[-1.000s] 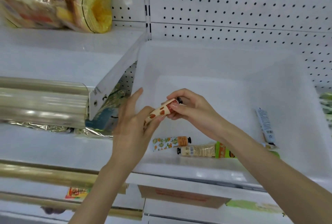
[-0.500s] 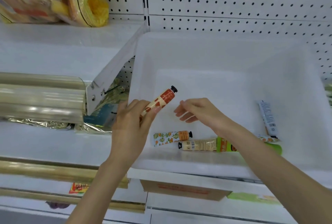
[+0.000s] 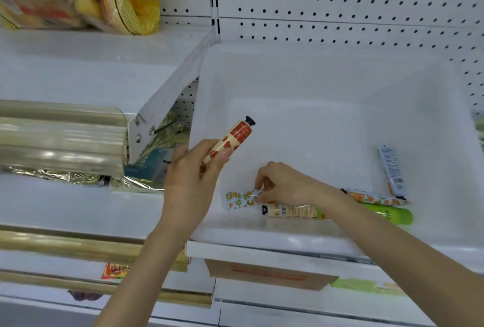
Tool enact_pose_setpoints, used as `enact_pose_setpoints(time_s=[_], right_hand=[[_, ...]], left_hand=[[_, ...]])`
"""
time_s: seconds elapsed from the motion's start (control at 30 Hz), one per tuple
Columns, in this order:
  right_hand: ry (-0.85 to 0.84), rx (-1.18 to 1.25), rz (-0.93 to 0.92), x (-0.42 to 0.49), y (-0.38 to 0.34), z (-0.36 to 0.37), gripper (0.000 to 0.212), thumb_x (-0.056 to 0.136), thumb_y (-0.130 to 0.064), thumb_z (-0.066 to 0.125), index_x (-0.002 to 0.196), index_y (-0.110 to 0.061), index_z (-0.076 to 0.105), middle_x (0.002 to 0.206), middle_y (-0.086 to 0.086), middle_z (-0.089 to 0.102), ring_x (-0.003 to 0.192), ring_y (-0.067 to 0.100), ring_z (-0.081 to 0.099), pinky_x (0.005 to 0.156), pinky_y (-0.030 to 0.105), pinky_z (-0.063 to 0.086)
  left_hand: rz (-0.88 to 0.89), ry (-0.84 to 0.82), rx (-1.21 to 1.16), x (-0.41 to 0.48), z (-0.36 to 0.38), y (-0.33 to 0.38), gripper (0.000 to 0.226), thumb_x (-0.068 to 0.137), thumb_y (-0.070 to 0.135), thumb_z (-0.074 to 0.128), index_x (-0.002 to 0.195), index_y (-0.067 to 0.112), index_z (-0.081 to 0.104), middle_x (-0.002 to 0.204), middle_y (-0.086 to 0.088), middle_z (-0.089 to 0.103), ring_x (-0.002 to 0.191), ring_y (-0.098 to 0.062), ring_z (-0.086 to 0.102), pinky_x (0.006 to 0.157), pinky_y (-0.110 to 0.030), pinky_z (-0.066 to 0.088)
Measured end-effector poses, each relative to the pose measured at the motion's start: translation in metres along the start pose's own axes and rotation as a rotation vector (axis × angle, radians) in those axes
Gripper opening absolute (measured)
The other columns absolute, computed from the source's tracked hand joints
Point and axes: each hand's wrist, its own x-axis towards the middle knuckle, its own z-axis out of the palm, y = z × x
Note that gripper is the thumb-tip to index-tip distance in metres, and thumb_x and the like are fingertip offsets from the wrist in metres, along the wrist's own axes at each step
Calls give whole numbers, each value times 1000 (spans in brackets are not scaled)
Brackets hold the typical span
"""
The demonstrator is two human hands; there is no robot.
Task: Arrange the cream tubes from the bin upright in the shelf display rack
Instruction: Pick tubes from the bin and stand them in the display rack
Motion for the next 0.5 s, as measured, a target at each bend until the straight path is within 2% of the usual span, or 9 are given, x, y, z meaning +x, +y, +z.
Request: enact_pose_setpoints(time_s=[0.1,0.13,0.17,0.2,0.23,0.3,0.37,0.43,0.5], right_hand=[[-21,72,19,-2,5,-2,24,88,-29,65,106,-16,55,102,-3,52,91,12,51,73,20,43],[-4,126,23,-4,7,-4,23,88,-28,64,105,-17,54,103,-3,53,93,13,53,76,22,45],[27,202,26,-5,8,-6,21,88,-27,64,104,-18,54,102,-2,55,93,13,55,78,22,46],[61,295,27,-7,8,-9,20,88,-25,65,103,-17,55,100,-1,57,91,13,57,77,22,47],[86,385,26,-8,7,-11,18,87,-22,65,102,-16,57,97,-1,59,87,13,58,74,21,48],[107,489,16,-10,4,-15,14,87,-17,66,99,-14,61,90,0,61,77,10,59,68,19,49],[114,503,-3,-11,2,-17,12,86,-15,67,98,-14,65,88,0,62,72,4,58,62,17,48],[131,517,-25,-11,1,-20,11,86,-13,68,96,-15,69,88,-3,65,69,-3,59,61,14,48],[161,551,-37,-12,0,-23,11,85,-11,69,95,-14,71,91,0,67,70,-4,61,64,14,51]], left_hand=[[-43,-6,-48,-1,-2,-1,30,90,58,43,98,37,64,91,2,63,98,-18,53,89,-32,45],[-19,13,10,-1,-1,-1,32,91,57,43,102,35,64,95,5,64,107,-20,51,105,-37,35],[37,42,103,-1,0,-2,34,92,54,42,106,33,65,102,10,65,121,-20,46,117,-41,16],[110,75,194,-1,1,-2,36,93,51,43,110,30,66,110,14,64,134,-20,37,119,-40,-3],[173,95,253,-1,3,-3,36,93,48,44,112,27,67,118,13,62,140,-18,28,117,-39,-12],[259,85,252,-1,5,-5,37,94,41,46,113,19,67,125,6,61,142,-16,24,119,-42,-6],[299,62,166,-1,5,-3,38,93,36,47,115,11,65,122,5,60,138,-13,31,119,-34,12],[285,40,77,-2,3,1,38,93,35,48,116,9,64,117,9,58,129,-9,41,108,-21,32],[283,10,55,-3,2,10,37,93,36,49,118,14,63,113,8,63,112,-6,54,91,-22,46]])
